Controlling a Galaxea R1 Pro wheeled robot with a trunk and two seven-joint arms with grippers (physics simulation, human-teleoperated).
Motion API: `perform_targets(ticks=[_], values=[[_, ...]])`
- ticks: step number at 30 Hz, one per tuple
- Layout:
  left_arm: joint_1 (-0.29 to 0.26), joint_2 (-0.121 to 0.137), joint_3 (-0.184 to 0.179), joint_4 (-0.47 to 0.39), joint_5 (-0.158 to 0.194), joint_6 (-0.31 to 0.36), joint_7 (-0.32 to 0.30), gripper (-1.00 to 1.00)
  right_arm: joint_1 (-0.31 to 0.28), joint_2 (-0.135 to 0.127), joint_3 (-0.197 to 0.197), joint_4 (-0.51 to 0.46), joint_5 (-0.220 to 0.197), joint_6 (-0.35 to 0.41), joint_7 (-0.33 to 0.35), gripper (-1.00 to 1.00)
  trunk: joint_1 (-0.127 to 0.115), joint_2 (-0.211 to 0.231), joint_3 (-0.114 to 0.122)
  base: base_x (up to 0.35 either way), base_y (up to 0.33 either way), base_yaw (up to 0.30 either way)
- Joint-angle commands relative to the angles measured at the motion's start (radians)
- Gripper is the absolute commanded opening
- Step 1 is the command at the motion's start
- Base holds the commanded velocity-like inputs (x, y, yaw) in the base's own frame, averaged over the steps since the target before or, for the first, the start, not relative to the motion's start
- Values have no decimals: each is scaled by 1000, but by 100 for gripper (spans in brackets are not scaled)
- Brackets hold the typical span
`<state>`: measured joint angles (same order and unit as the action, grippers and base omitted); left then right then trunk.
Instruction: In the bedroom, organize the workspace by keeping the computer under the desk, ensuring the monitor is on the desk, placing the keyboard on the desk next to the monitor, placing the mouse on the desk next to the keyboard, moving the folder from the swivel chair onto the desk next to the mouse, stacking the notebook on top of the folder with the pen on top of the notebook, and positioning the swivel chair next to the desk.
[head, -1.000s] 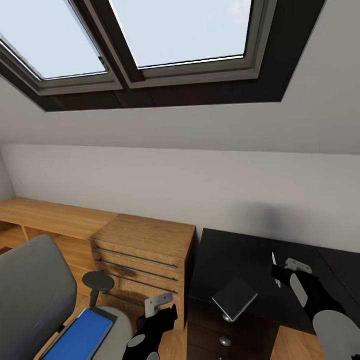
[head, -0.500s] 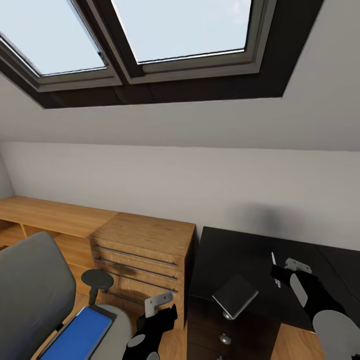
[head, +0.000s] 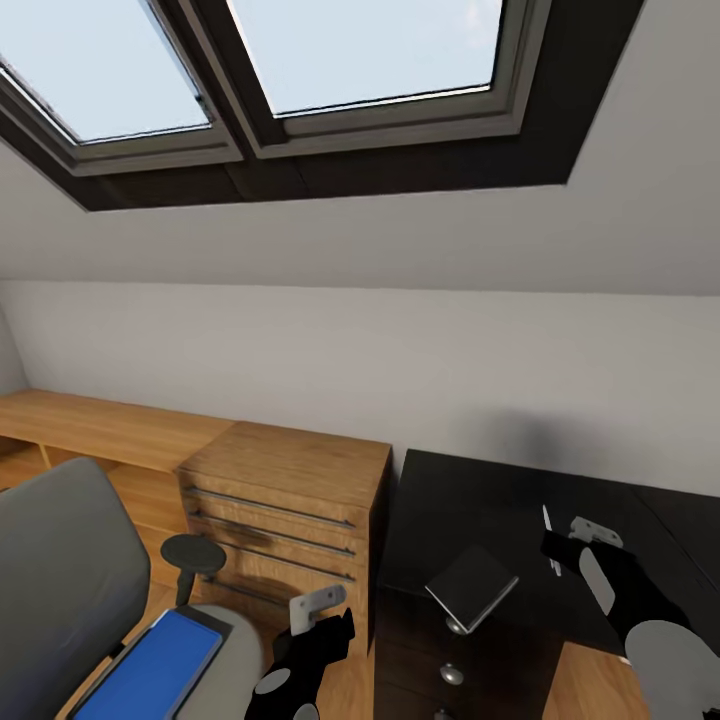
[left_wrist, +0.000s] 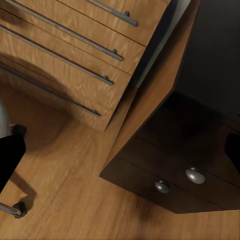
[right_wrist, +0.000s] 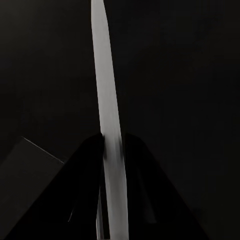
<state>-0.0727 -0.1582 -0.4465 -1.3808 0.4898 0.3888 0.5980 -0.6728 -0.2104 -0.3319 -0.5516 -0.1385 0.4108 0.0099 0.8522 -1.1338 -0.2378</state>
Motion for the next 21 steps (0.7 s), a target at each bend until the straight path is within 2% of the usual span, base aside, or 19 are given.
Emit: perform_targets(ticks=[1,21], values=[[-1,0,-1,-1,7,2,8,100,-1,0,-3,-1,-7,5,1,-100,4,-8,-5,0,0,0],[-1,0,-1,-5,7,2,8,100,-1,0,-1,5,-5,5,-1,-100,81,-148,-67,0,0,0]])
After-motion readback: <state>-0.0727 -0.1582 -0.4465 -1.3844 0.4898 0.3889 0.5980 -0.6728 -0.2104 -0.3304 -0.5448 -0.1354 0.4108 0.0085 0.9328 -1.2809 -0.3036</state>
